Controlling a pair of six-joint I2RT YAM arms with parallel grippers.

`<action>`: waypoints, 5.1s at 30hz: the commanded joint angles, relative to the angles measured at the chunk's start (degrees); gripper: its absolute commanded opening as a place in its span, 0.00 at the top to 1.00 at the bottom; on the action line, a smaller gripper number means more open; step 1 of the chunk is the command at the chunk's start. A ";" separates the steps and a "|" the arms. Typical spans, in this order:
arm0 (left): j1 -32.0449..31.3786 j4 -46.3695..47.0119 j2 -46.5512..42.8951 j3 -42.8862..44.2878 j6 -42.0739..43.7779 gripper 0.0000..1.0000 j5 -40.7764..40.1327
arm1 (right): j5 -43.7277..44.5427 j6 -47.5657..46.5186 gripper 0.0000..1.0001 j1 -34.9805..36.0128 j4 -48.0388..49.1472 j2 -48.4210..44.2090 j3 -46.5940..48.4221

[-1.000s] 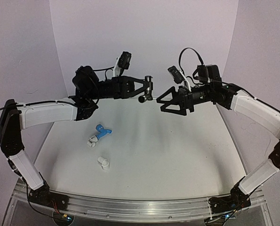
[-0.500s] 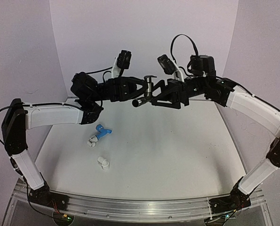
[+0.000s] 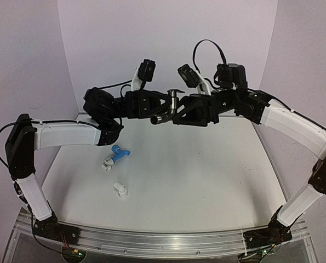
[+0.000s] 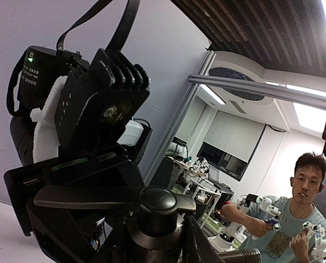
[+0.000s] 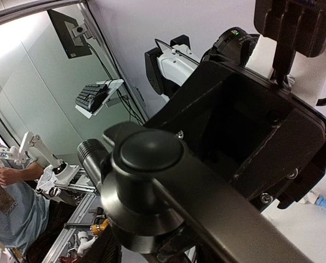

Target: Install the water faucets

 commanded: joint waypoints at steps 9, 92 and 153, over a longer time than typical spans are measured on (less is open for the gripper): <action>-1.00 10.68 1.29 4.10 -0.02 1.00 -0.26 | -6.42 3.55 0.71 3.29 2.59 0.32 5.52; -3.83 -82.04 -23.25 2.12 56.95 1.00 -26.54 | 14.94 -0.32 0.25 -2.93 -1.30 -3.18 -3.09; -3.69 -93.04 -26.54 0.33 56.07 0.00 -36.16 | 14.92 -2.17 1.00 -4.51 -2.67 -4.15 -4.49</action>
